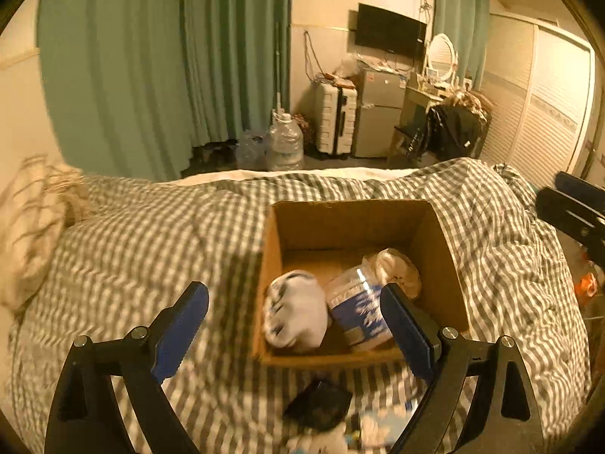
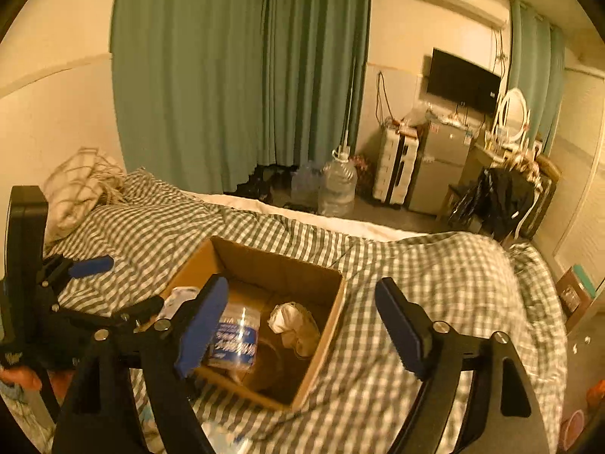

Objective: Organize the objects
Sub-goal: 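Lower the jar and cloth into the cardboard box and open both grippers, then grasp the white plastic tube with the left gripper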

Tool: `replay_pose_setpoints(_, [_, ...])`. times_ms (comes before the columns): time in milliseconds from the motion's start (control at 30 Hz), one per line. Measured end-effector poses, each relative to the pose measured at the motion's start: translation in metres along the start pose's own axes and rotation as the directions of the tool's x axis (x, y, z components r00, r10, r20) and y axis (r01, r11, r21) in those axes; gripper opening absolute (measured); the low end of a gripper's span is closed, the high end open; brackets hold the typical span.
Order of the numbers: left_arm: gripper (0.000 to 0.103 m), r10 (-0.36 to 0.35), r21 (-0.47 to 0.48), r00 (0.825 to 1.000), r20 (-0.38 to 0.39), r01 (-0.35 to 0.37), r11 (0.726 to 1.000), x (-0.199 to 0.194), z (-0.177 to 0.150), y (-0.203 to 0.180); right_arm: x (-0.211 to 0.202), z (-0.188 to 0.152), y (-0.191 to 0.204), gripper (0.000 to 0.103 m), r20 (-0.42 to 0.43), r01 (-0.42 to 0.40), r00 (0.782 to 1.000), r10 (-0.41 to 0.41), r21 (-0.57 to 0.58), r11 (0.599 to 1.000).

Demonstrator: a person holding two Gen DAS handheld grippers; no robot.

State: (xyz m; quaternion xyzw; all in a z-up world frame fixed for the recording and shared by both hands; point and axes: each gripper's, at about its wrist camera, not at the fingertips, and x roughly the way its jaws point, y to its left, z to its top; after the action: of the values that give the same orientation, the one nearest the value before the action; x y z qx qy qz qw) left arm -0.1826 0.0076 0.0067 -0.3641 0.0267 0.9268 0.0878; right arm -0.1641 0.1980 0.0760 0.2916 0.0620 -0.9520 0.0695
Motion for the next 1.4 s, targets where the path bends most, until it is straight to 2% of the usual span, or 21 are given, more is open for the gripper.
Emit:
replay_pose_setpoints(200, [0.095, 0.064, -0.029, 0.998, -0.008, -0.065, 0.997, -0.044, -0.040, 0.012, -0.061, -0.028, 0.016, 0.084, 0.002, 0.013, 1.000, -0.013, -0.022, 1.000])
replay_pose_setpoints(367, [0.095, 0.100, -0.064, 0.994, -0.044, -0.103, 0.993, -0.046, -0.095, 0.019, -0.072, -0.077, 0.035, 0.085, -0.038, -0.002, 0.999, 0.001, -0.024, 1.000])
replay_pose_setpoints(500, [0.095, 0.105, -0.074, 0.988, -0.113, -0.114, 0.991, -0.022, -0.138, 0.019, -0.050, -0.126, 0.048, 0.085, -0.091, -0.011, 0.996, 0.009, -0.019, 1.000])
replay_pose_setpoints(633, [0.093, 0.087, -0.078, 0.977, -0.195, -0.104, 0.992, 0.008, -0.174, 0.011, -0.014, -0.154, 0.059, 0.085, -0.168, -0.003, 0.986, -0.005, -0.044, 0.999])
replay_pose_setpoints(767, [0.090, 0.024, -0.049, 0.969, -0.244, -0.037, 0.998, 0.026, -0.194, -0.004, 0.014, -0.170, 0.059, 0.084, -0.243, 0.009, 0.970, -0.023, -0.058, 0.998])
replay_pose_setpoints(833, [0.075, -0.022, -0.038, 0.958, -0.286, 0.012, 0.999, 0.036, -0.204, -0.012, 0.017, -0.173, 0.057, 0.084, -0.253, 0.002, 0.967, -0.014, -0.047, 0.999])
replay_pose_setpoints(933, [0.052, -0.056, 0.017, 0.922, -0.383, 0.068, 0.998, 0.057, -0.219, -0.029, 0.017, -0.174, 0.057, 0.085, -0.255, 0.004, 0.967, -0.014, -0.041, 0.999])
replay_pose_setpoints(967, [0.042, -0.070, 0.024, 0.916, -0.394, 0.086, 0.996, 0.058, -0.222, -0.033, 0.018, -0.174, 0.058, 0.085, -0.257, 0.004, 0.966, -0.015, -0.042, 0.999])
replay_pose_setpoints(1067, [0.013, -0.103, 0.018, 0.924, -0.368, 0.118, 0.993, 0.048, -0.219, -0.034, 0.018, -0.175, 0.060, 0.084, -0.262, 0.007, 0.965, -0.021, -0.051, 0.999])
replay_pose_setpoints(1267, [0.011, -0.091, 0.028, 0.963, -0.254, 0.101, 0.994, 0.003, -0.202, -0.034, 0.016, -0.173, 0.058, 0.084, -0.255, 0.010, 0.967, -0.021, -0.045, 0.999])
replay_pose_setpoints(1400, [0.010, -0.149, -0.028, 0.967, -0.206, 0.146, 0.989, -0.015, -0.188, -0.024, 0.017, -0.172, 0.059, 0.084, -0.253, 0.003, 0.967, -0.013, -0.039, 0.999])
